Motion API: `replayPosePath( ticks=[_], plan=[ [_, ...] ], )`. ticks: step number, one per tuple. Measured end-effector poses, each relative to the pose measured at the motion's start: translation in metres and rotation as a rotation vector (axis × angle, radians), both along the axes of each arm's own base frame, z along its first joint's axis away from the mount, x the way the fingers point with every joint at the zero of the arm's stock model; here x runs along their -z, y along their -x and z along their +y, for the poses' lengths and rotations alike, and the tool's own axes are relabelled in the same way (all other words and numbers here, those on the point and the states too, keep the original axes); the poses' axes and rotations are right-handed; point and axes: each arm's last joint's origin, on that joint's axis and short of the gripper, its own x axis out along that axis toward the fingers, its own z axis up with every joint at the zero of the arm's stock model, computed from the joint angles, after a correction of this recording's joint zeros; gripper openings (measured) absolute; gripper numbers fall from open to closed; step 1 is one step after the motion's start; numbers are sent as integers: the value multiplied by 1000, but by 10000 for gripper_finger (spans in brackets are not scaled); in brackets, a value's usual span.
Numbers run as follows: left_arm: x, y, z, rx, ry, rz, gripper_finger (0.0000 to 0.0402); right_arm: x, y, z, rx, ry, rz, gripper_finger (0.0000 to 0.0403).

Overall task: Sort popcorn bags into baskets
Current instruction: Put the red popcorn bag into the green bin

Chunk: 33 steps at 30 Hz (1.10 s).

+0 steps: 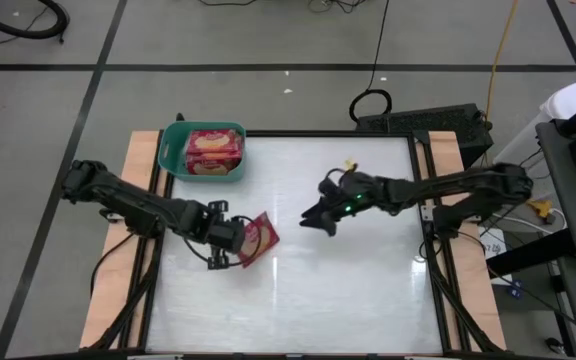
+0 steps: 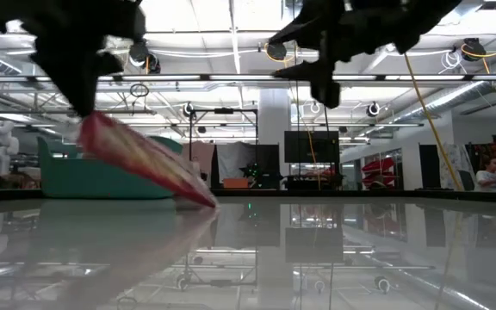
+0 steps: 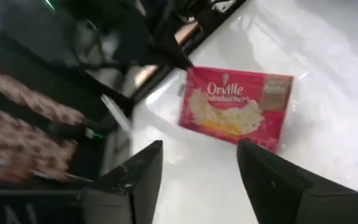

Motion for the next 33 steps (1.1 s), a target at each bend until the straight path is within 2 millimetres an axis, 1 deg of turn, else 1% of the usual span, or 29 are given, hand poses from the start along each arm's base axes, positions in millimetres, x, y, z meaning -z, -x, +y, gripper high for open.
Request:
replayPosePath(
  ticks=[4,7,11,14,19,23,27,30,33],
  plan=[
    [-16,-5,3,50,-45,-25,1,20,-14,1,36,192,23,230],
    [-27,-7,6,73,-63,-31,1,35,-24,-5,43,241,14,249],
    [-44,-7,7,105,-108,-36,0,59,-40,-21,-3,131,-46,262],
    [-54,-9,5,139,-116,-65,0,76,-52,-29,-20,66,-127,266],
    [-71,-11,3,219,-151,-103,0,103,-64,-40,-48,-75,-236,267],
    [-87,-12,0,230,-188,-158,0,106,-79,-44,-89,-125,-283,267],
    [-100,-12,-3,271,-217,-197,0,98,-94,-45,-133,-129,-326,267],
    [-107,-12,-4,270,-243,-225,0,91,-99,-45,-135,-117,-355,267],
    [-112,-12,-4,259,-257,-239,0,91,-99,-44,-136,-119,-354,267]
  ],
)
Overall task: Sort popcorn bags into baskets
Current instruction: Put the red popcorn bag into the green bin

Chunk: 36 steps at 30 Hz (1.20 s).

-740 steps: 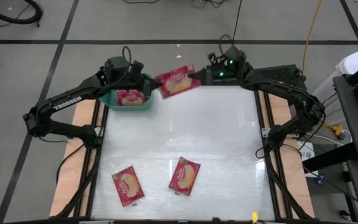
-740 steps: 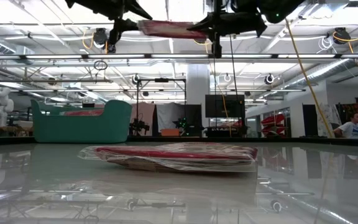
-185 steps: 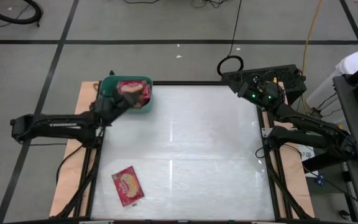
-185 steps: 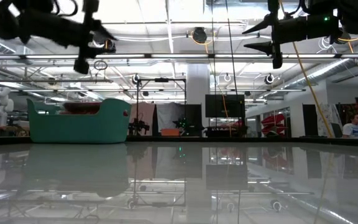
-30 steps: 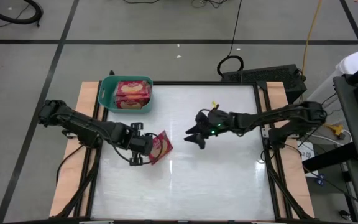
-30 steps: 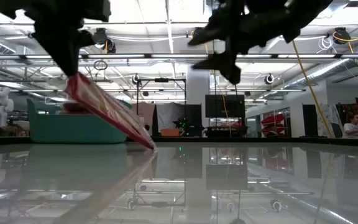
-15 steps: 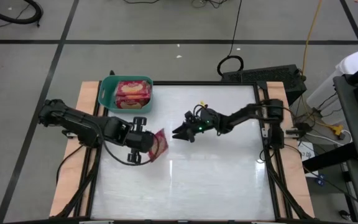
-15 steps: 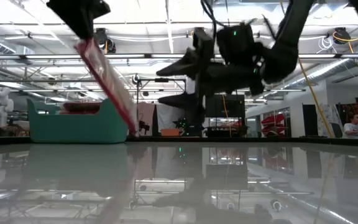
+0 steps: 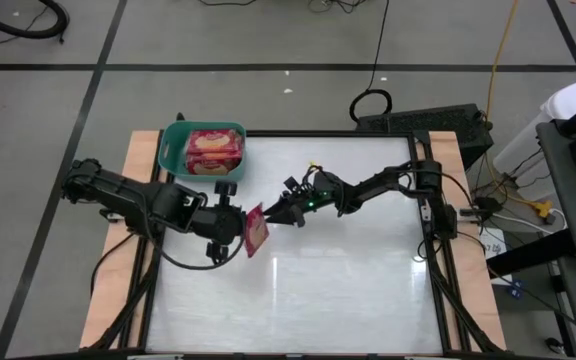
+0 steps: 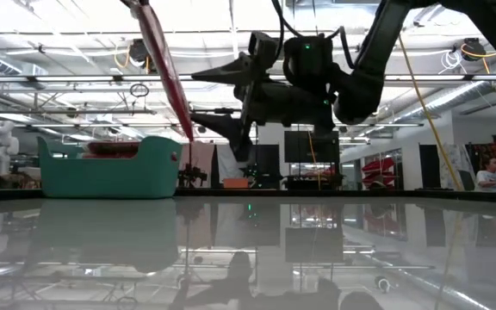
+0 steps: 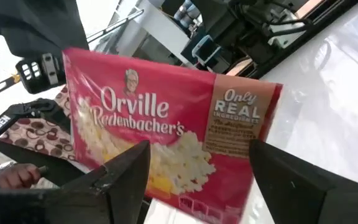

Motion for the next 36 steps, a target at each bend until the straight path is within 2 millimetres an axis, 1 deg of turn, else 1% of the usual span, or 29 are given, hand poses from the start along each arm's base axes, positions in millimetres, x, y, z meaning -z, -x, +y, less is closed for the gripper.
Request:
replayPosePath(
  ticks=[6,10,17,20,22,24,27,33,35,36],
  plan=[
    [-5,0,-1,-10,-2,-24,0,5,3,0,5,11,27,267],
    [-6,1,-3,-16,6,-31,0,6,5,-5,9,17,28,268],
    [-6,1,-7,-6,14,-43,0,5,7,-6,-80,-26,46,268],
    [-6,1,-7,-7,13,-43,0,1,7,-4,-140,-58,17,267],
    [-7,1,-6,-15,5,-51,0,-3,8,-1,-167,-91,-10,259],
    [-7,1,-5,-27,-1,-56,0,-8,8,3,-182,-119,-43,241],
    [-6,-1,0,-69,7,-58,0,-18,9,9,-211,-132,-111,197],
    [-6,-2,7,-147,29,-64,0,-23,9,14,-245,-198,-124,78],
    [-6,-2,8,-161,32,-62,0,-25,10,15,-273,-235,-102,36],
    [-6,-2,9,-168,38,-62,0,-26,11,14,-283,-250,-95,21]
  ],
)
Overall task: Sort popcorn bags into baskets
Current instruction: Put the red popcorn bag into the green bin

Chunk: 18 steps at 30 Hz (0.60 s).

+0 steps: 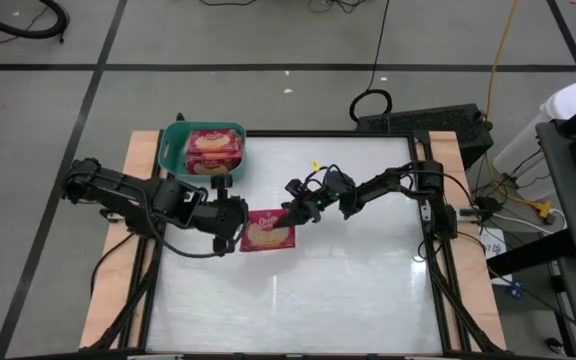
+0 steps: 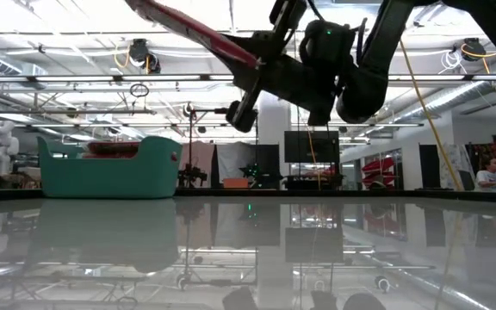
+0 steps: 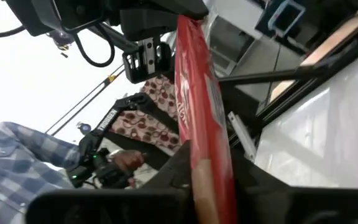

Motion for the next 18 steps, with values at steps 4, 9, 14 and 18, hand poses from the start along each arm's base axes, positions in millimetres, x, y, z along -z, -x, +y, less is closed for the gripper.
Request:
replayPosePath(
  ticks=[4,9,14,18],
  plan=[
    [0,-1,4,-84,78,-22,8,-13,4,-3,-20,-11,49,23],
    [1,-1,5,-255,198,-75,65,-38,16,-11,-67,72,164,14],
    [2,-1,1,-365,425,-57,112,-67,47,-22,-51,206,285,8],
    [2,-2,-3,-454,591,-49,123,-89,83,-29,-17,257,384,12]
  ],
)
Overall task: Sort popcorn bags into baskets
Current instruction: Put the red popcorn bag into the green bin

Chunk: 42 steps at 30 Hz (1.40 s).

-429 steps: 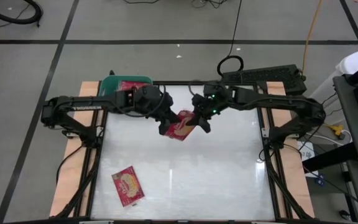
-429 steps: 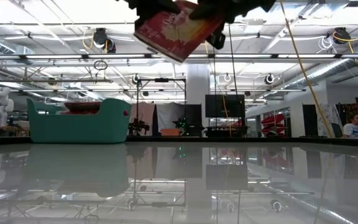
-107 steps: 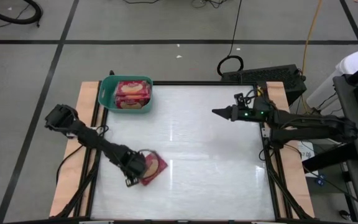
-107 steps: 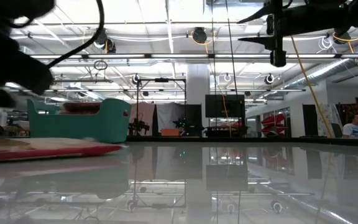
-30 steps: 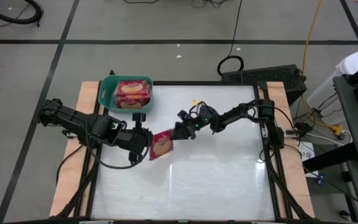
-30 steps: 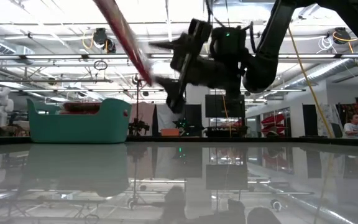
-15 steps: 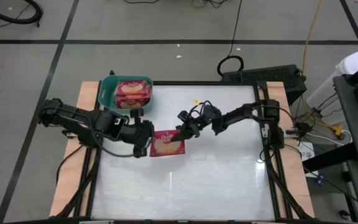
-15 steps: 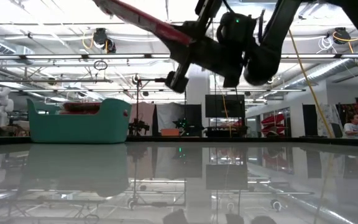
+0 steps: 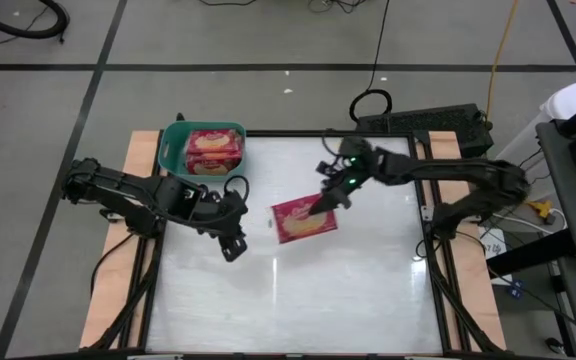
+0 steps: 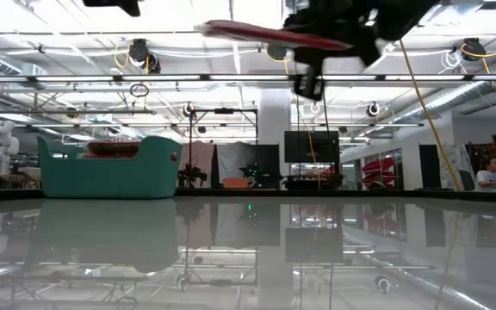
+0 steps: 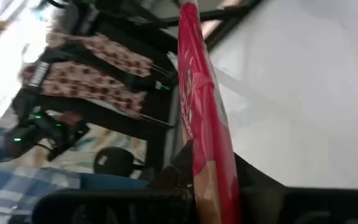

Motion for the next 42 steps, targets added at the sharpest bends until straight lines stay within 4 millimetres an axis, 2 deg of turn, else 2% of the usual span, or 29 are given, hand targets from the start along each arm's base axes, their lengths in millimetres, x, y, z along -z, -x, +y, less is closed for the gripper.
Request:
replayPosePath(
  ticks=[6,11,16,19,25,29,32,35,42],
  plan=[
    [-10,-16,-1,-69,101,-183,124,-35,49,2,102,73,44,10],
    [-27,-37,18,-116,115,-429,124,-58,80,11,188,125,21,10],
    [-45,-50,39,-140,44,-647,124,-78,102,17,252,166,-71,9],
    [-53,-53,46,-181,-28,-735,124,-87,113,15,347,206,-113,9],
    [-54,-62,58,-261,-74,-799,124,-103,138,7,571,267,-185,9],
    [-47,-77,62,-281,-71,-822,125,-115,142,1,681,302,-316,9],
    [-43,-94,63,-292,-57,-886,135,-119,141,-4,720,257,-424,9],
    [-39,-104,63,-305,-37,-931,160,-118,140,-6,731,199,-483,9],
    [-32,-113,65,-361,-9,-951,241,-104,139,-11,752,76,-521,9]
  ],
)
